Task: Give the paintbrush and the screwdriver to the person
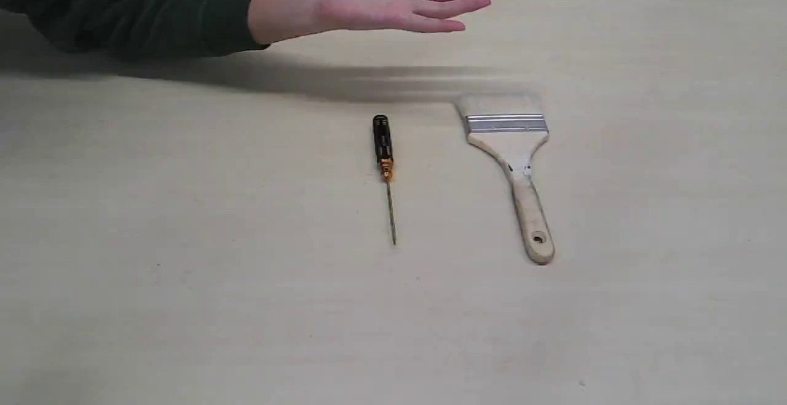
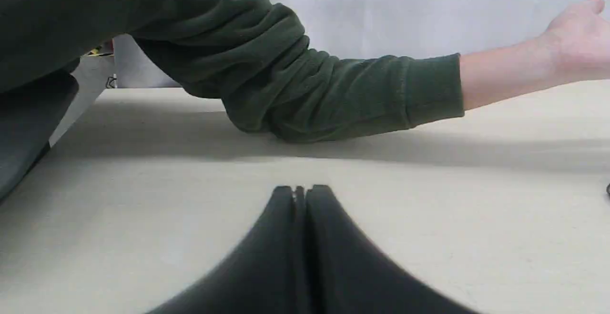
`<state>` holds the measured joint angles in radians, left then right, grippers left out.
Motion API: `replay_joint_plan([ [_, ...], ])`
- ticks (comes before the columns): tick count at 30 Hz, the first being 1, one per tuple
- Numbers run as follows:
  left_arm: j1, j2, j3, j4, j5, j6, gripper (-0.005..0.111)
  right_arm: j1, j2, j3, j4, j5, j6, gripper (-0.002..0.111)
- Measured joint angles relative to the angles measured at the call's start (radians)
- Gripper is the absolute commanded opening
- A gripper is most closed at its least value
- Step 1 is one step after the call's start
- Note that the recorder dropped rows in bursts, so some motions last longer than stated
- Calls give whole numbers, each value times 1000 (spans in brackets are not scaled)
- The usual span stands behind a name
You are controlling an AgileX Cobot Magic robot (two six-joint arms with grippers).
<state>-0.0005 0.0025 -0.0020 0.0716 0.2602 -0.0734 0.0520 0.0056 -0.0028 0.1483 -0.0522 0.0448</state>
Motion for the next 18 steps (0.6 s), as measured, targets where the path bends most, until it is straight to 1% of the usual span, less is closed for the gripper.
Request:
replay_joint_plan([
  [11, 0, 0, 0, 0, 0, 0, 0, 0, 0, 0, 46, 20, 4, 4],
  [18, 0, 0, 0, 0, 0, 0, 0, 0, 78, 0, 46, -60, 16, 4],
])
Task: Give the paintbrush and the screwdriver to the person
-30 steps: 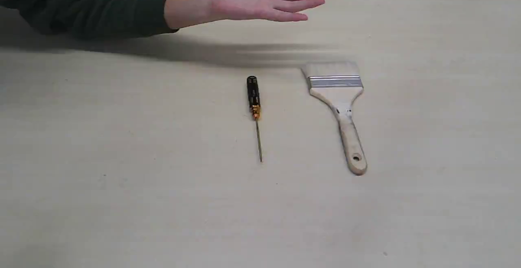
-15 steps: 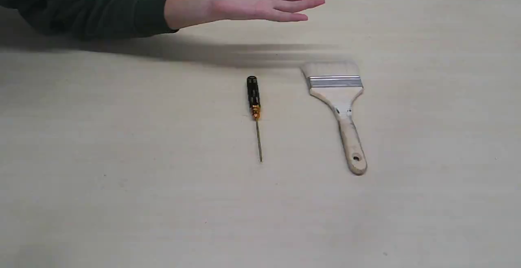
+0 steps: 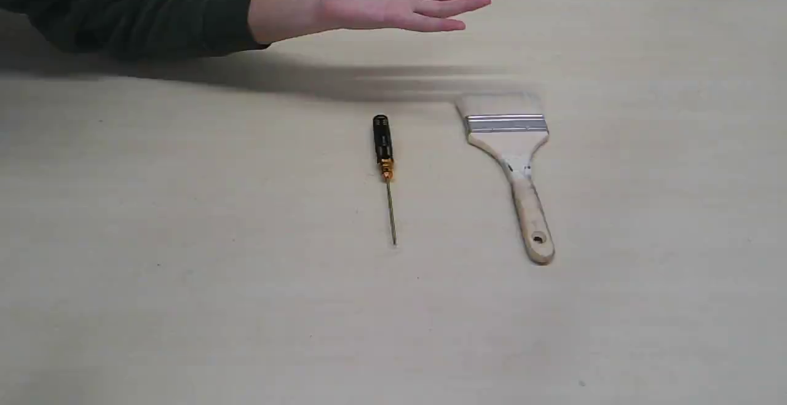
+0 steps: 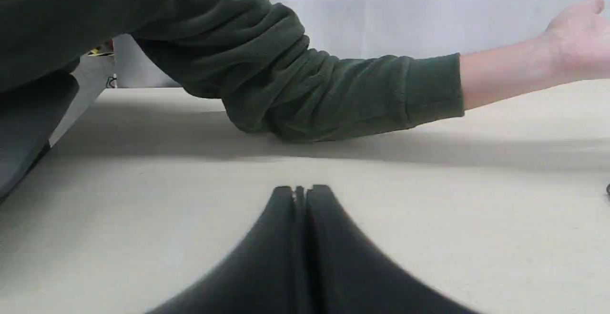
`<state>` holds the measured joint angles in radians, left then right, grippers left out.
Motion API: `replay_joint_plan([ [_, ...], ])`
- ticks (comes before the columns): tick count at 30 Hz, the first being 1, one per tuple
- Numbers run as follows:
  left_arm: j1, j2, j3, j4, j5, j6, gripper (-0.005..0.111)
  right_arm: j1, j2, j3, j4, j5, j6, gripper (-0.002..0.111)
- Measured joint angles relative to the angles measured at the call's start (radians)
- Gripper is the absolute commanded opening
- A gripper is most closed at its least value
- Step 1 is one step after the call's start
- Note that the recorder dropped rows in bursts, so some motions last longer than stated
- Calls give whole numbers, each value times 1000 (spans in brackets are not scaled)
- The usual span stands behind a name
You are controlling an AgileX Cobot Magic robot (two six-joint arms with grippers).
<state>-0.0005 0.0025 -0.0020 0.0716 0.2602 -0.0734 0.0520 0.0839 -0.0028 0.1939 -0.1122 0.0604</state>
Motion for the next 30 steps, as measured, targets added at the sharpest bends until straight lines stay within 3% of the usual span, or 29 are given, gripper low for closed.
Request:
replay_joint_plan([
  [9, 0, 0, 0, 0, 0, 0, 0, 0, 216, -161, 4, 6, 6, 4],
  [18, 0, 0, 0, 0, 0, 0, 0, 0, 630, -457, 4, 190, -14, 4],
  [24, 0, 0, 0, 0, 0, 0, 0, 2, 905, -603, 48, 220, -23, 4],
  [30, 0, 0, 0, 0, 0, 0, 0, 121, 1117, -732, 53, 255, -93, 4],
])
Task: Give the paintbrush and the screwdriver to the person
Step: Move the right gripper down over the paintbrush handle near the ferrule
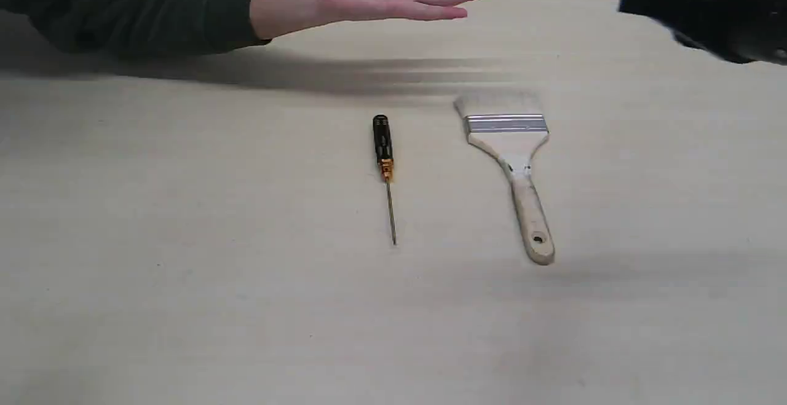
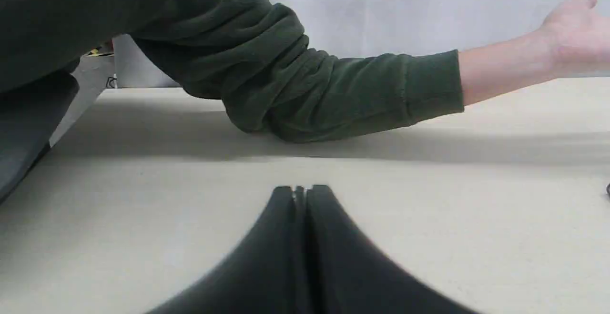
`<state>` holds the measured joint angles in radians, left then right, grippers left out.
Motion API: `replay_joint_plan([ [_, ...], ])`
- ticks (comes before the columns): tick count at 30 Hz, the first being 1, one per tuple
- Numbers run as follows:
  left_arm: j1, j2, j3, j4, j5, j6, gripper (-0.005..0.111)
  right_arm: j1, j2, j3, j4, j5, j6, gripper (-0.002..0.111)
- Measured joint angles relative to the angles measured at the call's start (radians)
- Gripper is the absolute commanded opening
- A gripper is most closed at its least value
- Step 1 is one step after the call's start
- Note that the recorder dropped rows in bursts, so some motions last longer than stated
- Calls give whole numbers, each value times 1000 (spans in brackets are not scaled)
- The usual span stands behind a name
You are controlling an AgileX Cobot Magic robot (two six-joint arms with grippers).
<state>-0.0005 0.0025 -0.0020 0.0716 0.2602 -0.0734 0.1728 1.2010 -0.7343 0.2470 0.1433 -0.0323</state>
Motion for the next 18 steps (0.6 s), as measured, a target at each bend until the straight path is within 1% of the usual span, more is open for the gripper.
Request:
replay_joint_plan([
  [4, 0, 0, 0, 0, 0, 0, 0, 82, 118, -82, 4, 24, -40, 5],
  [7, 0, 0, 0, 0, 0, 0, 0, 96, 193, -135, 4, 61, -49, 6],
  [10, 0, 0, 0, 0, 0, 0, 0, 96, 272, -186, -12, 127, -54, 16],
  [12, 0, 0, 0, 0, 0, 0, 0, 98, 319, -211, -22, 161, -55, 25],
  [13, 0, 0, 0, 0, 0, 0, 0, 98, 335, -220, -23, 174, -55, 27],
  [15, 0, 0, 0, 0, 0, 0, 0, 98, 371, -243, -28, 205, -55, 38],
  [18, 0, 0, 0, 0, 0, 0, 0, 98, 415, -282, -30, 260, -55, 44],
])
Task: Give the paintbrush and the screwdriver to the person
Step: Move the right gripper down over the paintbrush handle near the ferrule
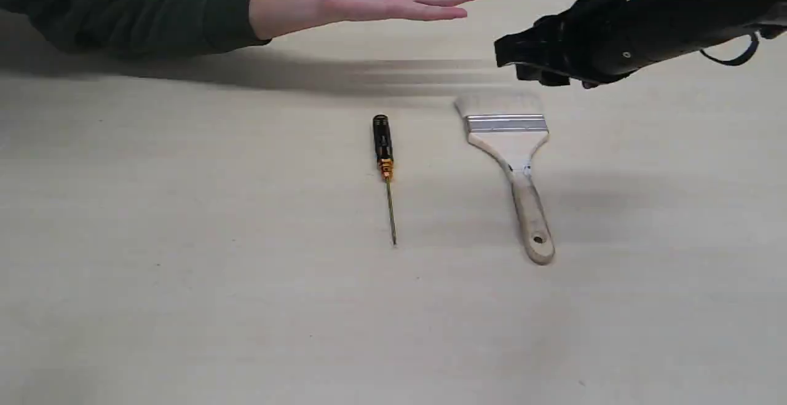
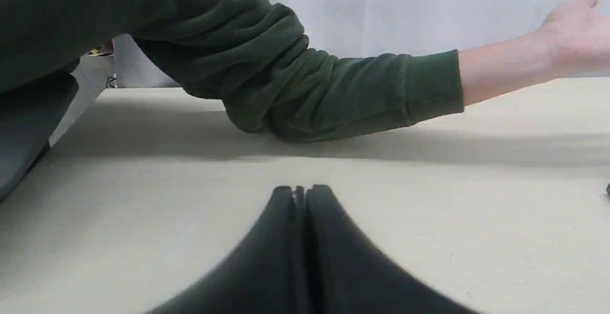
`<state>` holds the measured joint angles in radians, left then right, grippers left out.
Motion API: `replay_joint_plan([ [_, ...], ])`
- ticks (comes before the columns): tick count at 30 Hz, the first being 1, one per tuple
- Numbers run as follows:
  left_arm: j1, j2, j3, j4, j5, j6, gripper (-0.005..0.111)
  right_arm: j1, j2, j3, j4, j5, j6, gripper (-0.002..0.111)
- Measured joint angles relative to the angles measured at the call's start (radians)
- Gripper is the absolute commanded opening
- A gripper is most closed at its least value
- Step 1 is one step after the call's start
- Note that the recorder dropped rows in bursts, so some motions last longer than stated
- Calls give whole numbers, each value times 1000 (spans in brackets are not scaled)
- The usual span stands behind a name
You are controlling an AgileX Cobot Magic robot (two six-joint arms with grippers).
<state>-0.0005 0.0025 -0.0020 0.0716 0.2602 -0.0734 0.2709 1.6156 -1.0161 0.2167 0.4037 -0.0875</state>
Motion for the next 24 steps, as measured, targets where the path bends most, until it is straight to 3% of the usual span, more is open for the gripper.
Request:
replay_joint_plan([
  [9, 0, 0, 0, 0, 0, 0, 0, 0, 127, -95, -71, 145, 69, 46],
  [15, 0, 0, 0, 0, 0, 0, 0, 0, 221, -95, -163, 193, 140, 64],
  [24, 0, 0, 0, 0, 0, 0, 0, 0, 291, -95, -142, 201, 152, 64],
])
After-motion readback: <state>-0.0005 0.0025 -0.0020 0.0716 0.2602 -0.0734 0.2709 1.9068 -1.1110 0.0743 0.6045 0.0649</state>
